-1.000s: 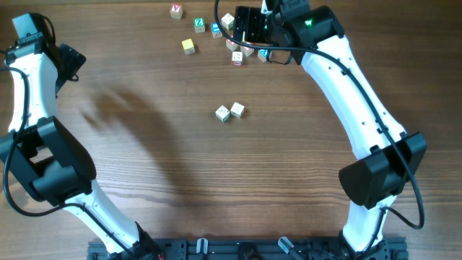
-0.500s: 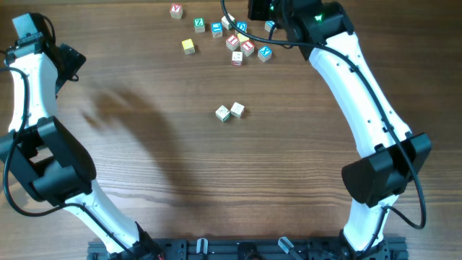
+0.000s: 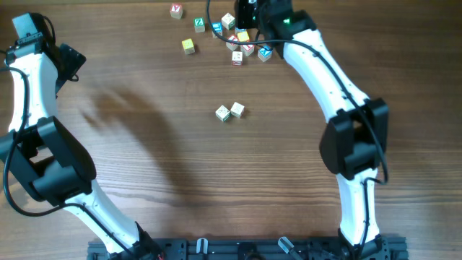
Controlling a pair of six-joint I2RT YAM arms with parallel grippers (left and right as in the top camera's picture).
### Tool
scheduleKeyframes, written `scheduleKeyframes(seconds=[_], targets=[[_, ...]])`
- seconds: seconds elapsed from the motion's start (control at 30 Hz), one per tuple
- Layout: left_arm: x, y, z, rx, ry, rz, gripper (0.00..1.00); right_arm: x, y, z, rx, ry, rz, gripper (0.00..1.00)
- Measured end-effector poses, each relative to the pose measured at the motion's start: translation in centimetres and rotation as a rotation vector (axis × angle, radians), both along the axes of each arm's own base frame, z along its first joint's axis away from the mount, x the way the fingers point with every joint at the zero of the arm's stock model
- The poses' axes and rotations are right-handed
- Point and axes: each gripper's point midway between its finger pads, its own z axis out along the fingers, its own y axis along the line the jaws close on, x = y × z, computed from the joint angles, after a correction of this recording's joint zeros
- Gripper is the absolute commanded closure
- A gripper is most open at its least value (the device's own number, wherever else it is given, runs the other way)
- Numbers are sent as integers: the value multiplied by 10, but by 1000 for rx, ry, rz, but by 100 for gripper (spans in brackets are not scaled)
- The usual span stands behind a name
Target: Form a circle
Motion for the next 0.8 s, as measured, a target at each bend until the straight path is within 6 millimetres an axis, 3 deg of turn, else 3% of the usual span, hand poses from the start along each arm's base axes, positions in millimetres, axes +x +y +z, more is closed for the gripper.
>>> scheduleKeyframes(seconds=[0.13,0.37,0.5,0.8], targets=[[0,0,0,0,0,0,0,7,5,-44,-39,37,19,10],[0,0,0,0,0,0,0,5,7,-121,-90,144,29,6],[0,0,0,0,0,0,0,3,7,-136,-99,167,30,6],[0,0,0,0,0,0,0,3,7,-136,-99,166,29,2]])
